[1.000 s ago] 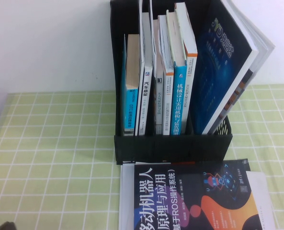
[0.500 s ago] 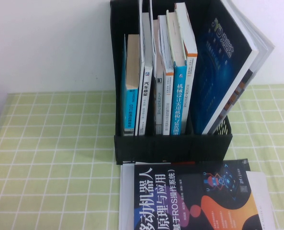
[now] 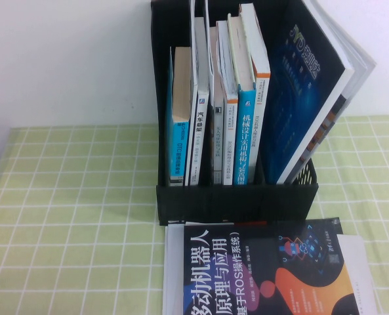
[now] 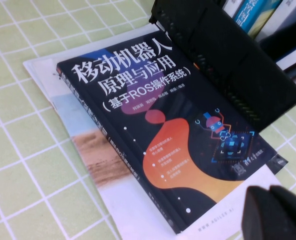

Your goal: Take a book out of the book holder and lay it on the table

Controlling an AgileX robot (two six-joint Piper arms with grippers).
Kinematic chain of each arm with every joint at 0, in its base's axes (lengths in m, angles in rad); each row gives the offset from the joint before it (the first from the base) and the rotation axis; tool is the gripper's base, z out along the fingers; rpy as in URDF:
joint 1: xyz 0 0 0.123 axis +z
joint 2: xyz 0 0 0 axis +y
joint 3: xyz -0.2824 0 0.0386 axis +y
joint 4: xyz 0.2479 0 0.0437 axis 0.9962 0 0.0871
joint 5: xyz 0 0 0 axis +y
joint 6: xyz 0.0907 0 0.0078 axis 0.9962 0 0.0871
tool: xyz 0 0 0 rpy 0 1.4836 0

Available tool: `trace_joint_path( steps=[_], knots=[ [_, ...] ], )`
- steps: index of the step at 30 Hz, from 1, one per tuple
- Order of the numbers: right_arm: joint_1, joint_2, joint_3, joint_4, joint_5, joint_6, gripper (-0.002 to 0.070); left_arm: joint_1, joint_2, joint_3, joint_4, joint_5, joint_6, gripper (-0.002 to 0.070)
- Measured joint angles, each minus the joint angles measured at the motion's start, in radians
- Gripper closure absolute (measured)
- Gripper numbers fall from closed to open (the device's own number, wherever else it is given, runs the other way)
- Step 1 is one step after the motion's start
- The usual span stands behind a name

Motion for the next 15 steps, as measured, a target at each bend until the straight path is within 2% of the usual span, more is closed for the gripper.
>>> trace_joint_path(
  steps=[9,15],
  knots=[
    [-0.010,0.000,0.000,0.000,0.000,0.000,0.0675,0.000,0.000,0.000,0.000,0.000,0.000,0.0678],
    [-0.159,0.000,0.000,0.005,0.000,0.000,0.0675,0.000,0.000,0.000,0.000,0.000,0.000,0.0678]
  ],
)
